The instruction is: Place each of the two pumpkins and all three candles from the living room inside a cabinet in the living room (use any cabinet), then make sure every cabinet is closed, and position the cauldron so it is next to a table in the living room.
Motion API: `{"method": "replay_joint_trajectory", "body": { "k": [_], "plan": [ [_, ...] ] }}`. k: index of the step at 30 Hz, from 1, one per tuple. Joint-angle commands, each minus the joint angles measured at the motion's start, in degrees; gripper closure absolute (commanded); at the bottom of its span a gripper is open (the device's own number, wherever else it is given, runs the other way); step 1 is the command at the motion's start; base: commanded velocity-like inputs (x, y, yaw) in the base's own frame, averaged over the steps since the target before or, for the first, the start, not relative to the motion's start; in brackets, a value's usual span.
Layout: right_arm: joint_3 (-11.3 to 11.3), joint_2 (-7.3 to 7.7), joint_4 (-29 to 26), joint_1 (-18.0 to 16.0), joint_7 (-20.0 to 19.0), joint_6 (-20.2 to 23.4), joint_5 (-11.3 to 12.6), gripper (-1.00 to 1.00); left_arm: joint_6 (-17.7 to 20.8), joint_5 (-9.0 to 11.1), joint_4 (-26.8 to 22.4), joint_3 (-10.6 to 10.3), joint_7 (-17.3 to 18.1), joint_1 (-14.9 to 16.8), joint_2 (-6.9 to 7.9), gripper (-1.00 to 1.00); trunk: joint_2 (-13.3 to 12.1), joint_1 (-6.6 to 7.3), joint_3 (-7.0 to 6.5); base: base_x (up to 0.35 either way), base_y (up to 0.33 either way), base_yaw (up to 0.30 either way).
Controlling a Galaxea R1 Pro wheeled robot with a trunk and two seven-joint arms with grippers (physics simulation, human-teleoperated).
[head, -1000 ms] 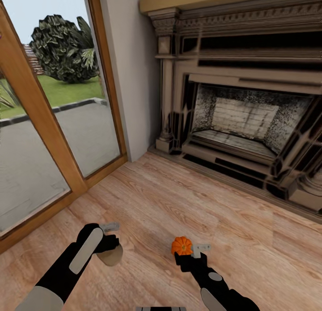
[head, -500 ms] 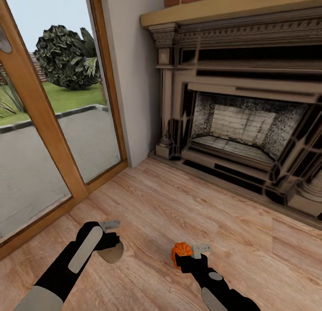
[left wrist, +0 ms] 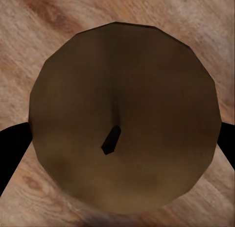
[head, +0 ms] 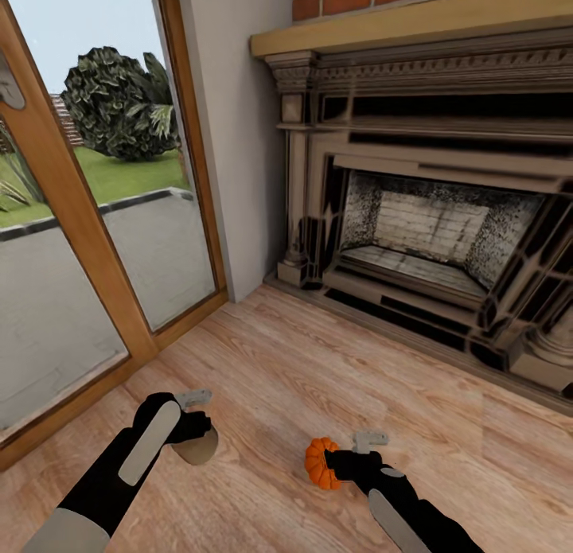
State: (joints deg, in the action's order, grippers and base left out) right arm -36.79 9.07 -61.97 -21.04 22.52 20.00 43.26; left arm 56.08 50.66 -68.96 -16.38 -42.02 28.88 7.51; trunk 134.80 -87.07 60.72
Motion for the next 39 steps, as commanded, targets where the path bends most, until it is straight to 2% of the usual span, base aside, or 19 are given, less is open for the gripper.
{"method": "replay_joint_trajectory", "body": {
  "k": [1, 5, 13, 25, 39],
  "plan": [
    [1.03, -0.03, -0.03, -0.06, 0.51, 0.64, 0.48, -1.0, 0.08, 0.59, -0.18, -0.15, -0.61, 0.04, 0.07, 1.0, -0.39, 0.23, -0.13, 0.0, 0.0, 0.0],
    [3.96, -0.17, 0.15, -0.06, 0.47, 1.58, 0.58, -1.0, 0.08, 0.58, -0.36, -0.14, -0.61, 0.04, 0.01, 1.0, -2.0, 1.11, -0.85, 0.0, 0.0, 0.0],
    [4.43, -0.02, 0.27, -0.06, 0.28, 2.13, 0.59, -1.0, 0.08, 0.58, -0.47, -0.14, -0.61, 0.04, 0.14, 1.0, -5.2, 2.87, -1.95, 0.0, 0.0, 0.0],
    [4.42, 0.24, 0.19, -0.06, 0.08, 2.76, 0.59, -1.0, 0.08, 0.5, -0.52, -0.14, -0.61, 0.04, 0.09, 1.0, -5.2, 2.87, -0.83, -0.004, 0.0, -0.023],
    [4.37, 0.23, 0.1, -0.06, 0.07, 2.77, 0.51, -1.0, 0.08, 0.49, -0.56, -0.23, -0.61, 0.04, -0.01, 1.0, -5.2, 2.87, 0.01, -0.16, -0.009, -0.064]
  ]
}}
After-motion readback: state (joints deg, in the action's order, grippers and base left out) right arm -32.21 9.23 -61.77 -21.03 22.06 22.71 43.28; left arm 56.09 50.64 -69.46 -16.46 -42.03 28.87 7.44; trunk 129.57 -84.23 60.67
